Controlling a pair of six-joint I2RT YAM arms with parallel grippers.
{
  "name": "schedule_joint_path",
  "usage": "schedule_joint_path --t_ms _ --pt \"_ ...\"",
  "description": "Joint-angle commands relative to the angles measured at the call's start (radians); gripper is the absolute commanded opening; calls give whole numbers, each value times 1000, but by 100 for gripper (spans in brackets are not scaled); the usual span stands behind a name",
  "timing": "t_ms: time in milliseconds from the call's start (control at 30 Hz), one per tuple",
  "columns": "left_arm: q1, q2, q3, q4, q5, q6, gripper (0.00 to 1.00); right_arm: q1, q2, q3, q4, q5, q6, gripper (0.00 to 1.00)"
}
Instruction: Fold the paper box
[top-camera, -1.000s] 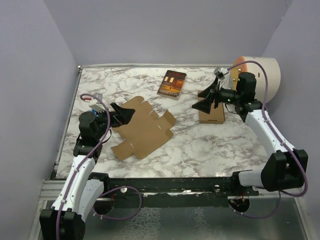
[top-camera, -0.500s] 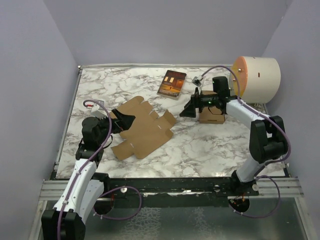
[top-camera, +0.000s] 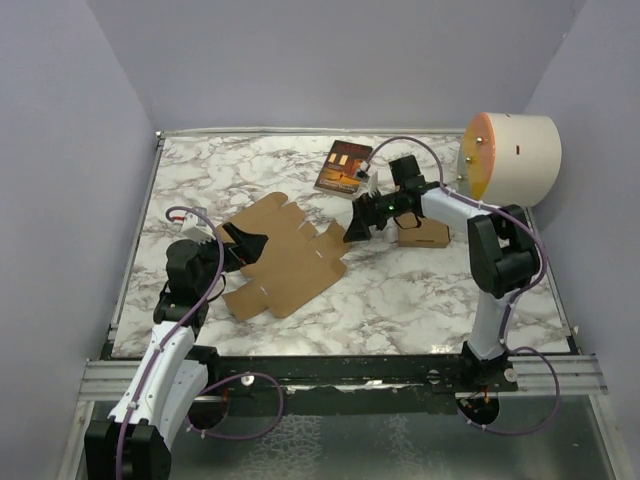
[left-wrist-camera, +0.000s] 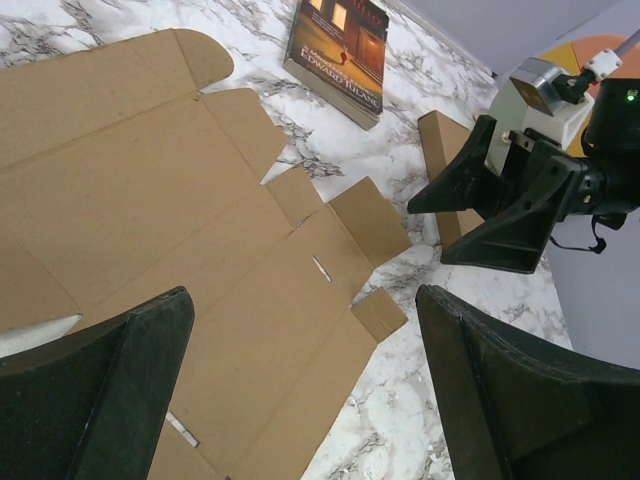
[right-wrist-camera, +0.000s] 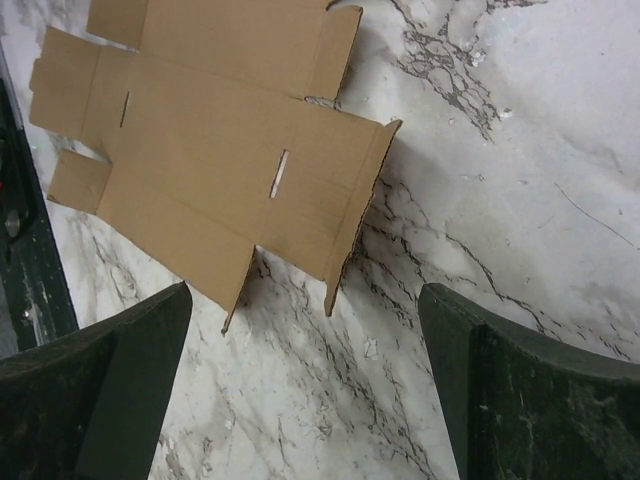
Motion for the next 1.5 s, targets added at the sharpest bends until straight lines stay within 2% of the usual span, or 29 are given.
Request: schedule_joint_path --t_ms 0,100,333,867,1067,1467 --pt "8 -13 -16 47 -23 -13 97 47 49 67 -56 95 -41 95" --pt "8 -9 -17 48 -21 -13 97 54 105 116 -85 104 -34 89" --pt "8 -14 -19 41 -26 -11 97 76 170 171 -117 118 -38 66" --pt "8 -11 -6 43 -16 -24 97 95 151 165 -103 142 -41 11" --pt "8 -21 17 30 -3 -19 96 92 53 149 -97 152 -82 1" --pt "8 -24 129 11 59 30 96 2 -225 65 -134 70 -239 1"
